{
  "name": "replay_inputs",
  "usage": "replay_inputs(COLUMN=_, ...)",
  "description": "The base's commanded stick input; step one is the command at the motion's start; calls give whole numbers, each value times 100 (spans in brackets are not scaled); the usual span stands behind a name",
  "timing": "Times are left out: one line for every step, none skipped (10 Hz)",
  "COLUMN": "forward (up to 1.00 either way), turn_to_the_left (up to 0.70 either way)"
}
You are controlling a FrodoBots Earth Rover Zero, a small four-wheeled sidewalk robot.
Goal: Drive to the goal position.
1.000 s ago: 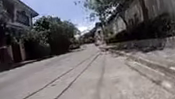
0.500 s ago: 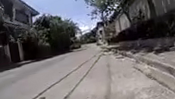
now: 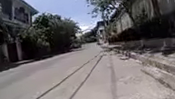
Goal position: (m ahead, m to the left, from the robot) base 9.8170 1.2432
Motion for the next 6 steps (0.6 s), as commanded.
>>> replay_inputs(forward=85, turn_to_the_left=2)
replay_inputs(forward=100, turn_to_the_left=2)
replay_inputs(forward=100, turn_to_the_left=2)
replay_inputs(forward=100, turn_to_the_left=2)
replay_inputs(forward=100, turn_to_the_left=2)
replay_inputs(forward=100, turn_to_the_left=2)
